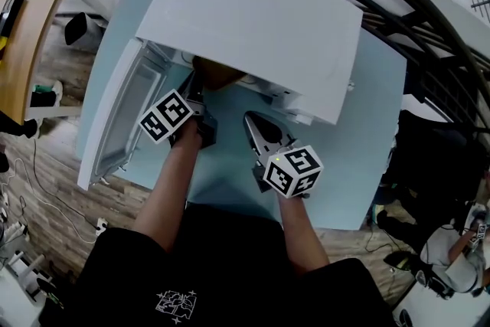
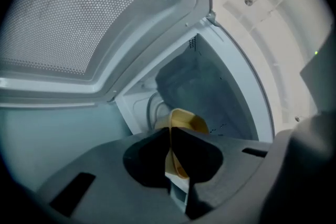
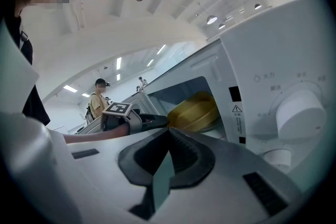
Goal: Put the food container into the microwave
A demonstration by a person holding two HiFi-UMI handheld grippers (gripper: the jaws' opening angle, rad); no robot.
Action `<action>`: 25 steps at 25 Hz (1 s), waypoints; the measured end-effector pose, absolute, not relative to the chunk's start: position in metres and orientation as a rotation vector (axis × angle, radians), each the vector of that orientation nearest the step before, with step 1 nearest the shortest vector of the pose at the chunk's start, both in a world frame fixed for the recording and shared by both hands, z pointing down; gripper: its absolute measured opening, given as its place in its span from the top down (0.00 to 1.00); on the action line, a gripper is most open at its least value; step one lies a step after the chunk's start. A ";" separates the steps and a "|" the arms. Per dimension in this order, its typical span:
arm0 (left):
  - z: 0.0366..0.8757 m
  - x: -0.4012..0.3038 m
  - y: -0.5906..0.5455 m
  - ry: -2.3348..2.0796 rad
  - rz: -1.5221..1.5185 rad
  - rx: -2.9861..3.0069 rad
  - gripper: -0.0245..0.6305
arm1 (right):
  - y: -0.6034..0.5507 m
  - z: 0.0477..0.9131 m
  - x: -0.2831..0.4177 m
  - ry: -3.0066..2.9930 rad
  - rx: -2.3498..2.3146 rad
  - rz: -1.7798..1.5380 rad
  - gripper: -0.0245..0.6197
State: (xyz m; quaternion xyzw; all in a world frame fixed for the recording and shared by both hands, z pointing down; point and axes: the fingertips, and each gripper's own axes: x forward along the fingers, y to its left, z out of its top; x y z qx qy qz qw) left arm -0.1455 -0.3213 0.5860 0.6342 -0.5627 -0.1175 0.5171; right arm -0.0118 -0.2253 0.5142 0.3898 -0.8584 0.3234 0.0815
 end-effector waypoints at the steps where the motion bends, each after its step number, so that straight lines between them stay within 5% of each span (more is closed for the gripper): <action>1: 0.586 -0.145 -0.324 -1.351 -0.282 1.524 0.92 | -0.226 0.515 -0.012 -2.564 1.167 0.968 0.95; 25: 0.585 -0.128 -0.365 -1.329 -0.336 1.540 0.92 | -0.230 0.527 0.001 -2.531 1.201 0.999 0.95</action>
